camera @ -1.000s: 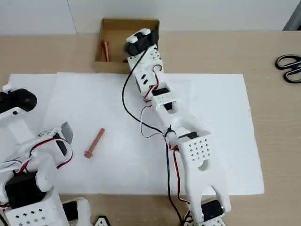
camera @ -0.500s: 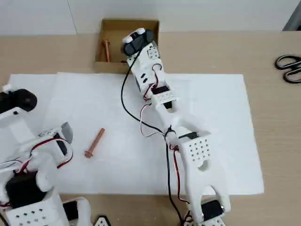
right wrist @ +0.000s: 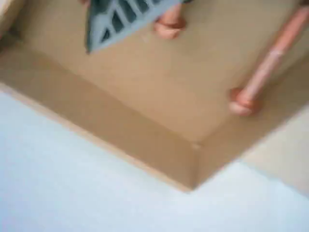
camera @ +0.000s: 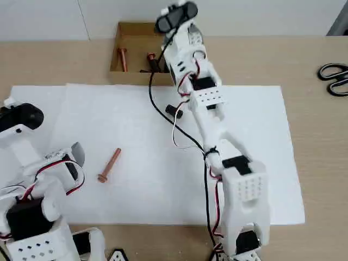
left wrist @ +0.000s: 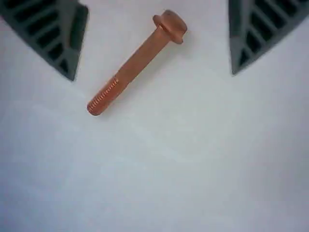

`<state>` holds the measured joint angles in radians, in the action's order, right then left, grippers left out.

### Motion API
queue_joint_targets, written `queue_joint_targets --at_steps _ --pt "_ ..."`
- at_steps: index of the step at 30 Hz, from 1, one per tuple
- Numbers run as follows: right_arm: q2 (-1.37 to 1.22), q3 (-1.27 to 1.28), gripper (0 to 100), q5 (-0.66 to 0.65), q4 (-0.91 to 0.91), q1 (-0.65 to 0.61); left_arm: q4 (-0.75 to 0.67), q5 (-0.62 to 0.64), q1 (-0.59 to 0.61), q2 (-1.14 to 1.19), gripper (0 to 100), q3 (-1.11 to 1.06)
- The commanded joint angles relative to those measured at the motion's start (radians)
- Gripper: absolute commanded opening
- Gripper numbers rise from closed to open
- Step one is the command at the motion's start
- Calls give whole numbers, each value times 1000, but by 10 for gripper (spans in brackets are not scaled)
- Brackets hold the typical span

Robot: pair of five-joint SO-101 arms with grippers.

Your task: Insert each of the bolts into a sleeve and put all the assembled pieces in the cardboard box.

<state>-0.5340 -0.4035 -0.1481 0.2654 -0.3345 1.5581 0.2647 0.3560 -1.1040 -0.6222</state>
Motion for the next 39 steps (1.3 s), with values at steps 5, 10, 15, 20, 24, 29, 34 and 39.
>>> queue_joint_targets --at_steps 5,10,15,20,24,29,34,39 --pt "334 -41 205 184 435 16 3 -5 3 -9 196 5" --pt "392 -41 205 290 796 16 3 -5 5 -9 196 4" --pt "358 -41 206 296 1036 16 3 -5 5 -9 196 4" --pt "312 -41 206 293 1198 15 3 -5 5 -9 196 4" --pt "300 -41 206 284 1274 10 3 -5 5 -9 196 4" --pt "254 -43 207 239 1265 65 3 -6 6 -9 196 4" --pt "189 -43 220 186 1283 134 2 -6 6 -9 196 4" --pt "125 -46 268 -72 1287 73 2 -6 6 -9 196 4"
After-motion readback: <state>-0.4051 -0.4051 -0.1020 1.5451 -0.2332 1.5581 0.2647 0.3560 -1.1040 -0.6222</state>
